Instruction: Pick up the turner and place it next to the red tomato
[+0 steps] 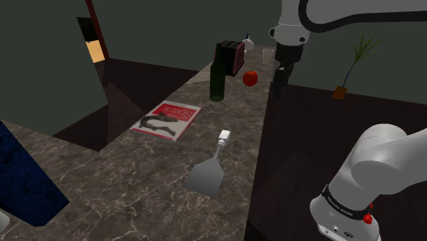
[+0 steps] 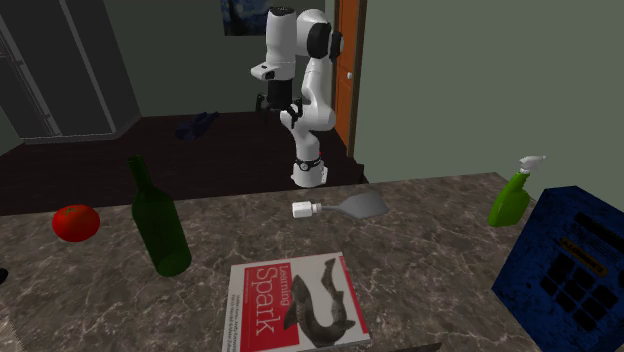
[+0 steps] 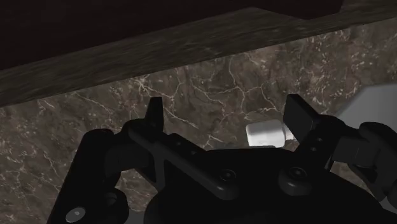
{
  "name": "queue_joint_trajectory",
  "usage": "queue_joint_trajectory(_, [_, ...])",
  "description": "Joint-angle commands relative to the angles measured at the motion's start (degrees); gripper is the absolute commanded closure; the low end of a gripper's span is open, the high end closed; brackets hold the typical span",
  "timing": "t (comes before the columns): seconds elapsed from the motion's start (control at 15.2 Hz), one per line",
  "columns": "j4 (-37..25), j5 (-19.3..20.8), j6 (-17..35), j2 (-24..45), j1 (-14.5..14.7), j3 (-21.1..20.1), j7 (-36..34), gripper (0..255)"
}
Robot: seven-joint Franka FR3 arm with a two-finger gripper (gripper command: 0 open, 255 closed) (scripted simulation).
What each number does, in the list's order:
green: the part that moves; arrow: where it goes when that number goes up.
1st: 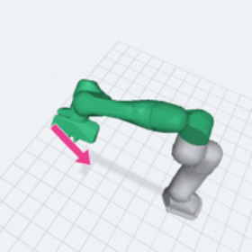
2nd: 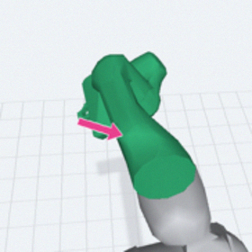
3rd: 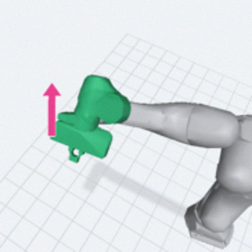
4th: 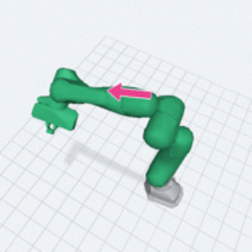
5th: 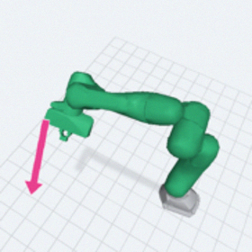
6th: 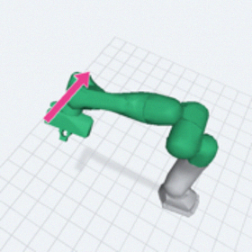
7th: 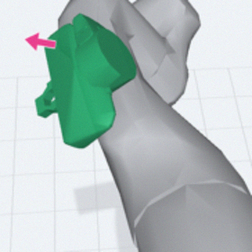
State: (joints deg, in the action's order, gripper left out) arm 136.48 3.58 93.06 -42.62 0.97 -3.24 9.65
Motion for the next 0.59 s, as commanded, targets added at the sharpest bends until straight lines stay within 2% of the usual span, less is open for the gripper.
queue_joint_trajectory(0.0, [0.0,0.0,0.0,0.0,0.0,0.0,0.0,0])
queue_joint_trajectory(0.53, [9.34,-10.89,7.98,-2.19,-2.54,-12.43,-29.39,0])
